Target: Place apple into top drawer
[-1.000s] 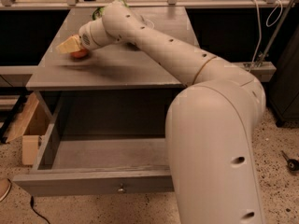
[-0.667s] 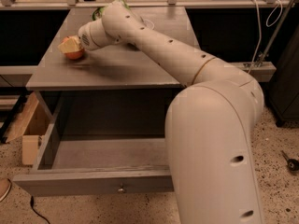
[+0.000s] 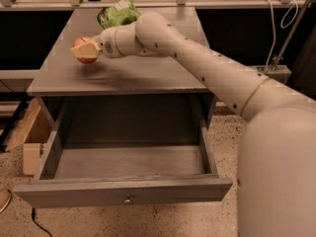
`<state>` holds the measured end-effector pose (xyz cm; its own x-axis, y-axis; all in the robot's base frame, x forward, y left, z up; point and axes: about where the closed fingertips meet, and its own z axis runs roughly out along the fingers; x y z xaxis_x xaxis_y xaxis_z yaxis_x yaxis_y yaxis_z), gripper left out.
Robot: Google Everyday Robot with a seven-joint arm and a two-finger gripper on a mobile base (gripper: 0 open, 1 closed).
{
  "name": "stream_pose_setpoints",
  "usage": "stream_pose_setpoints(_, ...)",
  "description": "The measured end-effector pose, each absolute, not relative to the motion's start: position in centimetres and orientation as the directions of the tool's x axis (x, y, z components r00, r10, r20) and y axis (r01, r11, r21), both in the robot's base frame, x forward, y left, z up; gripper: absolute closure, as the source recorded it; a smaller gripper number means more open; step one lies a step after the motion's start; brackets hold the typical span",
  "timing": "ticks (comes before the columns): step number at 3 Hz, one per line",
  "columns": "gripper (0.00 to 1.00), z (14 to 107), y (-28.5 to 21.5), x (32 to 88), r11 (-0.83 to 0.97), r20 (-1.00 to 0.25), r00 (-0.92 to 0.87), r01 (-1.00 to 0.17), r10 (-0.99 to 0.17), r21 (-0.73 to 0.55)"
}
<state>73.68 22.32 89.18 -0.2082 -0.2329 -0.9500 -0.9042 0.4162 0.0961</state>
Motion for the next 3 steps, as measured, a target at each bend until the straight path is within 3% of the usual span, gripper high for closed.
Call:
stream_pose_setpoints(2,1.00,92.1,15.3,67.4,0.294,-0.991,-0.059,-0.956,-0.121,0.021)
stream_pose_setpoints(3,1.00,92.4,15.3,66.9,0.279,-0.992,-0.018,-0.960,-0.129,-0.019)
